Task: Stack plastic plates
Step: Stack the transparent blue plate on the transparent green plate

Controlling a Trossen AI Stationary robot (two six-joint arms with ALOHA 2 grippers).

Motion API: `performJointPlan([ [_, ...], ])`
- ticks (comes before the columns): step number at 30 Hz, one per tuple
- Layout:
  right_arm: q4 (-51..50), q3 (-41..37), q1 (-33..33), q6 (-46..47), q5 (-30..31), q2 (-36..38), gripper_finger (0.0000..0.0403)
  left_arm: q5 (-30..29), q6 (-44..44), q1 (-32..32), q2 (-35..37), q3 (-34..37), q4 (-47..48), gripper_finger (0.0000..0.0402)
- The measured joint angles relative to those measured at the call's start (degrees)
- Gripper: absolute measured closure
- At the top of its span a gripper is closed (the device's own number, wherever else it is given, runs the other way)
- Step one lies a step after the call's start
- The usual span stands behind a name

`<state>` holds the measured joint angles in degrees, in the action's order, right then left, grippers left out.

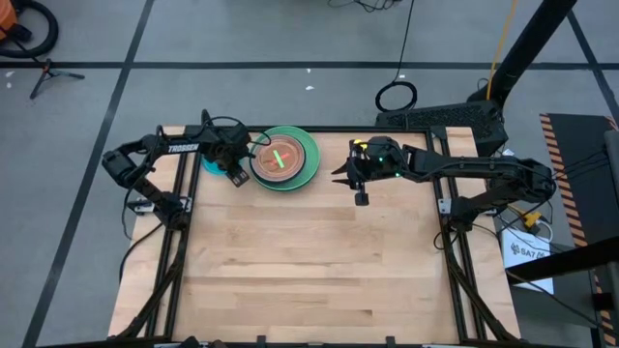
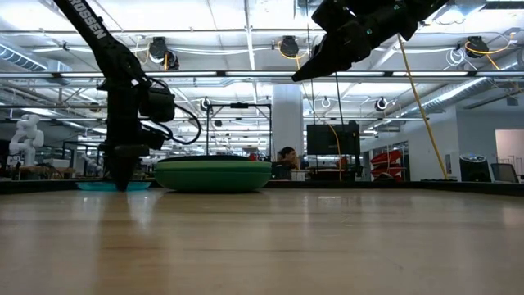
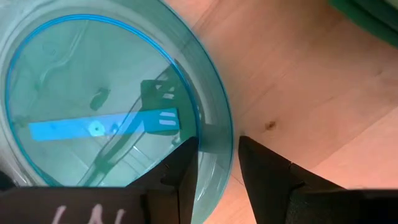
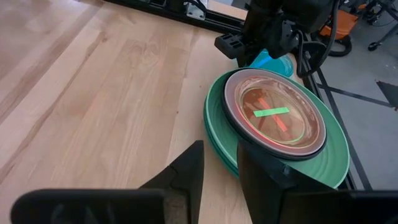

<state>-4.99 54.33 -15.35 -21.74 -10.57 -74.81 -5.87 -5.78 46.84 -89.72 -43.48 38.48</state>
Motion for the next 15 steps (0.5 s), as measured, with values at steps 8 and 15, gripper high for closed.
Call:
performJointPlan([
  [8,0.09,0.0,0.0,0.02,0.0,0.0,0.0314,-0.9,0.45,-0.2,-0.13,0.08,0.04,0.0291],
  [15,0.22,0.0,0.0,0.02,0.0,0.0,0.0314,-2.3,0.89,-1.22,-0.19,0.1,0.25,0.0353],
])
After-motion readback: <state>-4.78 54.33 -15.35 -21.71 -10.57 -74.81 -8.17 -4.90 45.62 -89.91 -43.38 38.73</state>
